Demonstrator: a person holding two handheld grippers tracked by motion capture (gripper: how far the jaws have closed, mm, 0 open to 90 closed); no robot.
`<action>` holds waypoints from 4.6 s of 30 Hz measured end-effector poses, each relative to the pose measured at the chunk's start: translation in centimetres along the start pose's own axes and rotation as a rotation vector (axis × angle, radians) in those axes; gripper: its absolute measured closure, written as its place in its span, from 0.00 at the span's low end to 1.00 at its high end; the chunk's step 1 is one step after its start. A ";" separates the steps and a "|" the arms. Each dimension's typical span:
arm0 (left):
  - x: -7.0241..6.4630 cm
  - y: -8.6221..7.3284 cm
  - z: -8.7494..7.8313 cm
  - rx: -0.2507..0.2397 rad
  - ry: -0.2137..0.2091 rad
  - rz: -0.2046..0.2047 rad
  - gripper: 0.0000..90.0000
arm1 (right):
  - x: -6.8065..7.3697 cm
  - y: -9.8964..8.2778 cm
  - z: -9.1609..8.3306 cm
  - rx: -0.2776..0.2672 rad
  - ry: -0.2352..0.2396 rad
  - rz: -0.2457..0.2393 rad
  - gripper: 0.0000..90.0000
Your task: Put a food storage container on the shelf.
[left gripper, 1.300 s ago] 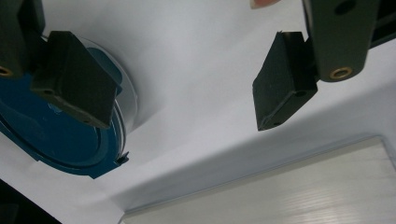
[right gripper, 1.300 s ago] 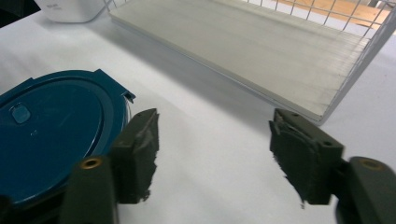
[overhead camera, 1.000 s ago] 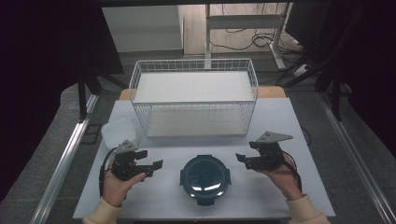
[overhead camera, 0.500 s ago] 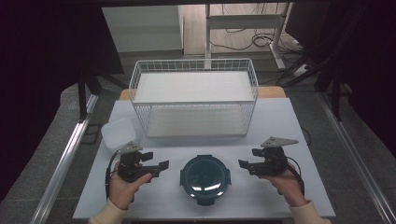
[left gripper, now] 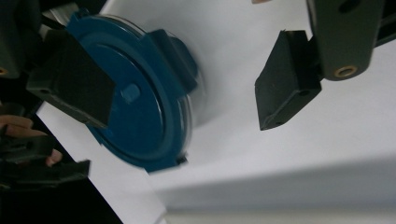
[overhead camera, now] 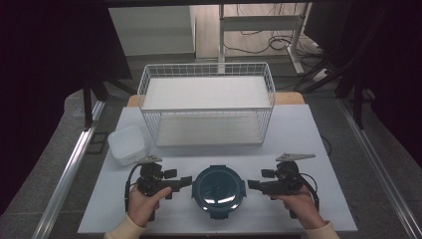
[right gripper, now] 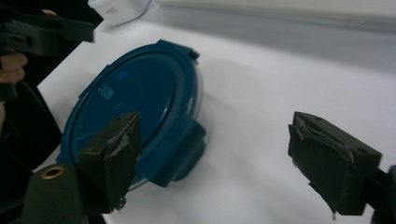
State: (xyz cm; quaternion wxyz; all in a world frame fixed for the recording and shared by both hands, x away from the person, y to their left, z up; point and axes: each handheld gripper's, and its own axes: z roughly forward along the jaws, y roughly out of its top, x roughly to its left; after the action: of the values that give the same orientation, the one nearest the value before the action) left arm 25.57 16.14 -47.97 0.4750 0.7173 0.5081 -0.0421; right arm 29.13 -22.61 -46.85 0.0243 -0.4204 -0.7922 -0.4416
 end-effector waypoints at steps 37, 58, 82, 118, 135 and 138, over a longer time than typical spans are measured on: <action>0.4 -1.7 4.9 0.127 -0.161 -0.203 0.16 | 1.9 -1.7 5.4 0.115 0.144 0.222 0.13; 0.2 -2.1 4.6 0.115 -0.163 -0.262 0.38 | 1.4 -1.8 4.6 0.107 0.170 0.293 0.36; -1.1 -1.4 2.5 0.053 -0.128 -0.214 0.41 | 2.9 -1.1 3.3 0.029 0.148 0.195 0.47; -2.1 1.6 1.2 0.035 -0.140 -0.109 0.41 | 4.0 2.1 1.6 -0.014 0.119 0.089 0.47; -2.3 6.1 -0.5 -0.014 -0.136 -0.083 0.41 | 4.5 7.0 0.8 -0.058 0.113 0.023 0.47; -2.3 6.7 -0.7 -0.020 -0.138 -0.074 0.41 | 4.5 7.8 0.6 -0.060 0.109 0.015 0.47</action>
State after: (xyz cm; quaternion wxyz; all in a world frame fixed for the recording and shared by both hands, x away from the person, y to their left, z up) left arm 29.31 14.84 -42.07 0.5141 0.6885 0.5008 -0.1042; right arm 31.74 -17.25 -40.09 0.0583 -0.4022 -0.7729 -0.4872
